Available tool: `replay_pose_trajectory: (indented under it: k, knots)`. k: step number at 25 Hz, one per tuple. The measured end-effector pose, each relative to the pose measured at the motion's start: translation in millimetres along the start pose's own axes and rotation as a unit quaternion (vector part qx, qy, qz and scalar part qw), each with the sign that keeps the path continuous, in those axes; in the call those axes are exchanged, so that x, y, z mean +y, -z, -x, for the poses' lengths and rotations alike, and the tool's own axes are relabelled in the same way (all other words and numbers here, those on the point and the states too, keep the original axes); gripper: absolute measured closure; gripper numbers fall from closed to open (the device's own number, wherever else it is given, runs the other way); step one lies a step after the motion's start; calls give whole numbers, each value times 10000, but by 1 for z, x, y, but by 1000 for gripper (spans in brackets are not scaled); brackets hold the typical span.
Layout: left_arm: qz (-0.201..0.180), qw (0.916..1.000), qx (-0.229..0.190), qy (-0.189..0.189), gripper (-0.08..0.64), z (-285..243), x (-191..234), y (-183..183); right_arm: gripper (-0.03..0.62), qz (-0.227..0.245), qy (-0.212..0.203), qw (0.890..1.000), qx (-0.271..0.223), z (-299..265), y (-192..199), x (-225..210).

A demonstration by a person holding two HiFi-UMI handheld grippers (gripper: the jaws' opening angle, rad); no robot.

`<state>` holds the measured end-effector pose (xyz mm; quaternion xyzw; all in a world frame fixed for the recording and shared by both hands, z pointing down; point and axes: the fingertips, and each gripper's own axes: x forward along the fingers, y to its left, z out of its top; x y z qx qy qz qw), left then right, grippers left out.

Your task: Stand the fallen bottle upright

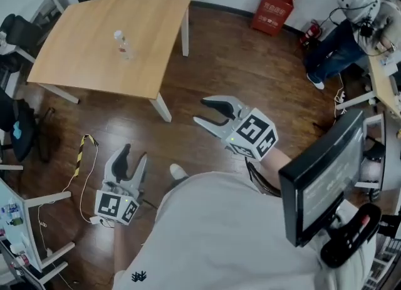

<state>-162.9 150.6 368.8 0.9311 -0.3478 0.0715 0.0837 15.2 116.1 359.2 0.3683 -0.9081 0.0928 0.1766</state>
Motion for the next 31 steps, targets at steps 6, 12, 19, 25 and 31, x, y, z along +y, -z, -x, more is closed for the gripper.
replay_pose_trajectory:
  k: [6,12,19,25,31]
  knots:
    - [3,10000,-19,-10,350,-9,-55,-3,414,108,-9,9998,-142,43,19,4]
    - [0,9999,131,-19,350,-3,-89,3,416,151,-117,9996,-219,64,28,13]
    - [80,9996,220,-187,353,8,-102,11,417,143,-264,9994,-191,73,38,26]
    - [66,9994,295,-189,353,5,-112,17,417,110,-264,9996,-82,81,49,26]
    - [39,9991,330,-263,353,8,-109,12,417,76,-315,9994,-71,77,49,25]
